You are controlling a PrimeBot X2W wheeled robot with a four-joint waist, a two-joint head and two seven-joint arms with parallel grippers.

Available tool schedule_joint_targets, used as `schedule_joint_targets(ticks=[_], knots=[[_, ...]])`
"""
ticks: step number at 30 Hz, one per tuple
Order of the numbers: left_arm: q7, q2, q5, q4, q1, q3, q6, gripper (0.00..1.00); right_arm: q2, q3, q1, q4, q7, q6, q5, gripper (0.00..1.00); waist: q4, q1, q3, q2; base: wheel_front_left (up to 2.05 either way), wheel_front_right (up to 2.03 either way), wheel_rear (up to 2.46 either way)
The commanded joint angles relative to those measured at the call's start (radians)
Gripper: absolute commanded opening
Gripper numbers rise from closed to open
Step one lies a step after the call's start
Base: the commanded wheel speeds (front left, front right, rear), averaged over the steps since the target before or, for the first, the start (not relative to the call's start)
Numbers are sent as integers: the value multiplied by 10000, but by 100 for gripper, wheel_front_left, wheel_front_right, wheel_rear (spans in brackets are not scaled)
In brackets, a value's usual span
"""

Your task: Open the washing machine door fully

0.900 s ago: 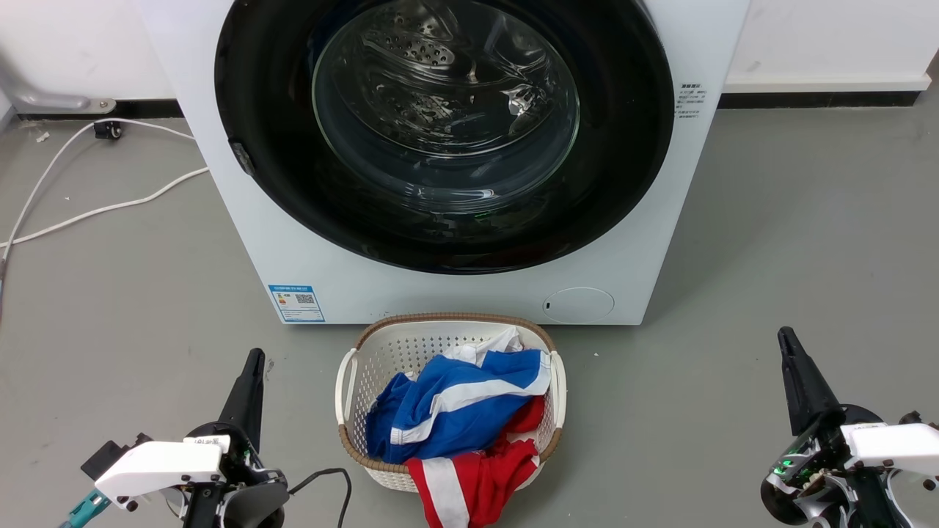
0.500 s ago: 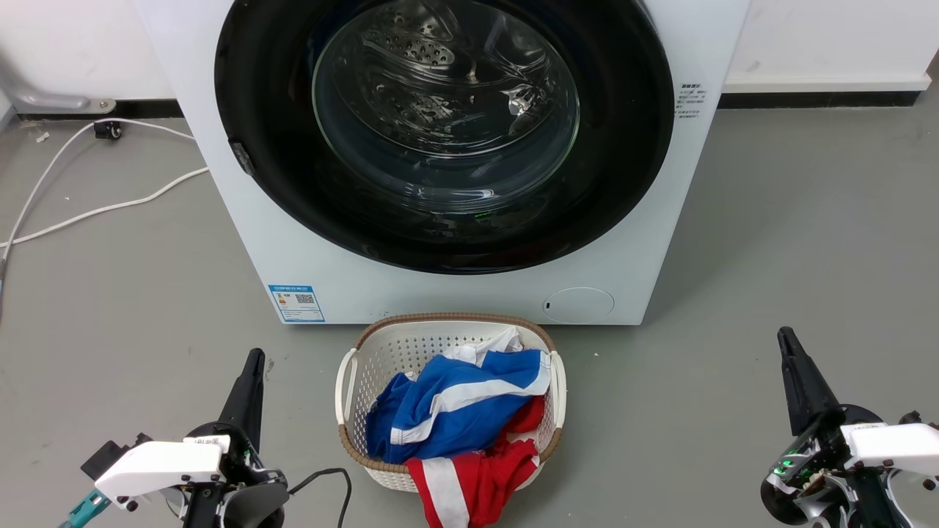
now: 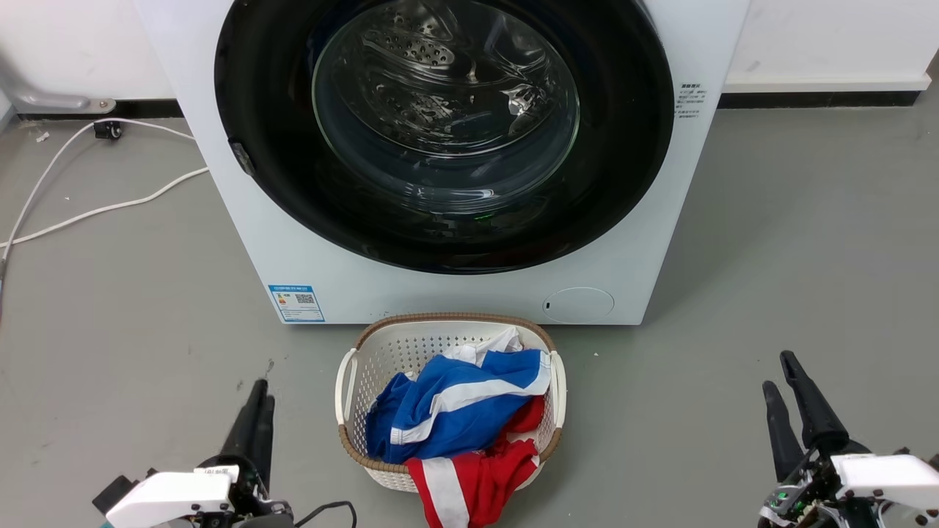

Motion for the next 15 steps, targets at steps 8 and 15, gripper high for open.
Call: schedule_joint_targets(ticks=[8, 15], knots=[[-475, 27, 898, -477, -64, 122, 103, 100, -20, -158, 8, -433, -464, 2, -1168, 100, 1, 0, 10, 0, 0, 0, 0], [-799, 33, 2414, -1084, -12, 100, 474, 100, -17, -164, 118, -1005, -787, 3, -2897, 100, 9, 0, 28, 0, 0, 0, 0]])
